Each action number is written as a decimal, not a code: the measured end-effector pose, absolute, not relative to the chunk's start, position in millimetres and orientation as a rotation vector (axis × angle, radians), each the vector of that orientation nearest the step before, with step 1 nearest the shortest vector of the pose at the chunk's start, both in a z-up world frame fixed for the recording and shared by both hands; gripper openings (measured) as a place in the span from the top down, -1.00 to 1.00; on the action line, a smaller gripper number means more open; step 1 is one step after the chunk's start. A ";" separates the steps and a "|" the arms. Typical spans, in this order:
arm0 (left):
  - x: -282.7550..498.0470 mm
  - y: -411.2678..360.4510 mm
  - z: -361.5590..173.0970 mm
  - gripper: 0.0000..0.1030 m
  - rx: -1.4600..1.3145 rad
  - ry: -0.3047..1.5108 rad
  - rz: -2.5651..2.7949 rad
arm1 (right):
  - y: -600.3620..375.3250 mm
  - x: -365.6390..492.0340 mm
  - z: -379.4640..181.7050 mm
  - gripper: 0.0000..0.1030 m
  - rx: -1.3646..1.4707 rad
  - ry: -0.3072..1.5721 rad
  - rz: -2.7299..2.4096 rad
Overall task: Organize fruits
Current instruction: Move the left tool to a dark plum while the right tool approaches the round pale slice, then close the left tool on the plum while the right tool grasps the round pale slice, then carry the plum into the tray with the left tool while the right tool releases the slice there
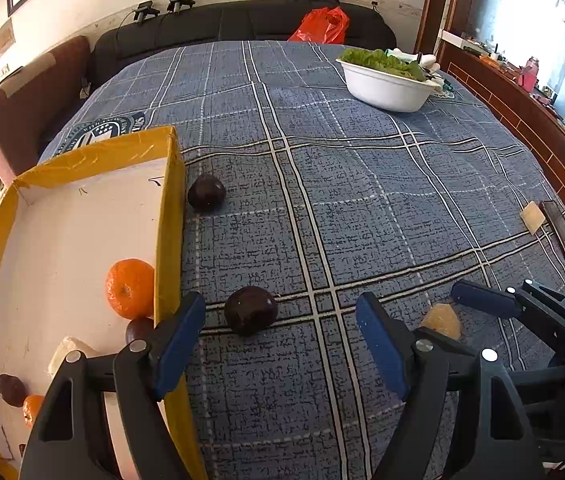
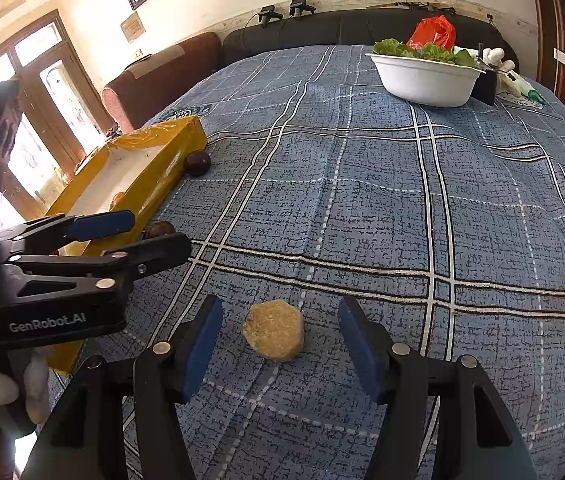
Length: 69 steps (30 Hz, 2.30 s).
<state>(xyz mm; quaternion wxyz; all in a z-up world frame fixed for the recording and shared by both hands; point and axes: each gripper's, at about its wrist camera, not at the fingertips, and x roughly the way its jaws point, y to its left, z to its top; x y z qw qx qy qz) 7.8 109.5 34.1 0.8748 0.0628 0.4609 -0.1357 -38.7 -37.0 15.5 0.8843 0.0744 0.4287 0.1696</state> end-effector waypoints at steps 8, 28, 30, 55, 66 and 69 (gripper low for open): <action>10.1 101.9 23.8 -0.49 0.161 0.995 -0.295 | -36.5 -39.8 15.7 -0.29 0.151 0.892 0.355; -0.6 108.6 29.3 0.07 0.162 0.965 -0.231 | -50.9 -59.1 15.8 0.27 0.180 0.934 0.377; 0.1 105.0 25.4 0.05 0.185 0.961 -0.211 | -54.3 -60.2 14.4 0.27 0.200 0.933 0.383; -61.0 130.5 61.6 0.53 0.033 0.828 -0.218 | -46.3 -82.4 32.2 0.19 0.170 0.868 0.377; -90.5 166.0 69.8 0.53 -0.069 0.794 -0.183 | -28.7 -71.2 27.9 0.40 0.088 0.895 0.358; -97.9 177.6 74.0 0.53 -0.101 0.774 -0.174 | -22.0 -80.1 37.8 0.40 0.066 0.877 0.358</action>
